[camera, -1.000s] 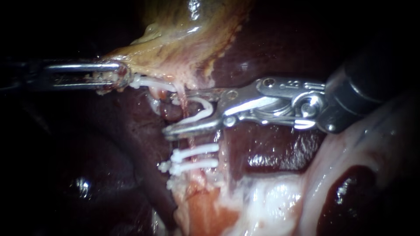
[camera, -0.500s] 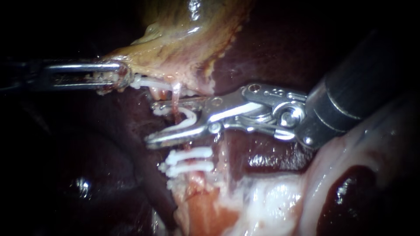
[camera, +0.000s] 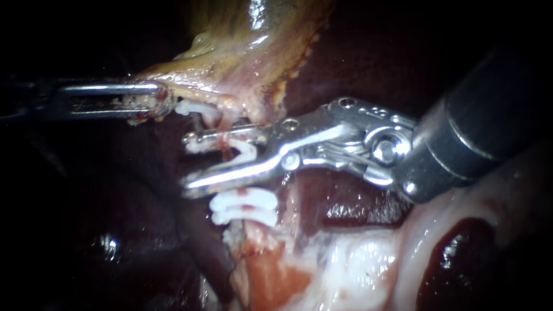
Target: Clipping third clip right tube
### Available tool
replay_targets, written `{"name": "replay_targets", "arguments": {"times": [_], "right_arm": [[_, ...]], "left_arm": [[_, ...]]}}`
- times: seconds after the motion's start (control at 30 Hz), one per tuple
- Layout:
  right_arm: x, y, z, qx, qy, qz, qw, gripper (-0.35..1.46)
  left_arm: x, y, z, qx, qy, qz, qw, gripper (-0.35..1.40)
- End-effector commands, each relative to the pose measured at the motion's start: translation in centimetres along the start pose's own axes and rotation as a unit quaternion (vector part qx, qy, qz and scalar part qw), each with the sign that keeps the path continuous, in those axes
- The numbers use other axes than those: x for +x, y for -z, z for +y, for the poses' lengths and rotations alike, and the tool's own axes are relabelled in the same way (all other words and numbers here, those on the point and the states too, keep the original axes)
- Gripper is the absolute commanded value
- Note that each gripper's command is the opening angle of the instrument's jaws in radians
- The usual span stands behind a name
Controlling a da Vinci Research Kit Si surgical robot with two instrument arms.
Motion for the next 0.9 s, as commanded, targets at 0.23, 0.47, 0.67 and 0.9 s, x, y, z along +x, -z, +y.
{"name": "replay_targets", "arguments": {"times": [0.23,0.47,0.67,0.9], "right_arm": [[0.01,0.04,0.08,-0.015,-0.018,0.007,0.9997,0.31],[0.02,0.13,0.12,-0.02,-0.036,0.01,0.9991,0.02],[0.03,0.17,0.11,-0.021,-0.054,0.011,0.9982,-0.35],[0.03,0.19,0.09,-0.036,-0.054,-0.009,0.9978,-0.35]], "left_arm": [[0.0,0.0,0.0,0.0,0.0,0.0,1.0,-0.35],[0.0,0.0,0.0,0.0,0.0,0.0,1.0,-0.35],[0.0,0.0,0.0,0.0,0.0,0.0,1.0,-0.35],[0.0,-0.01,-0.01,0.0,0.0,0.0,1.0,-0.35]]}}
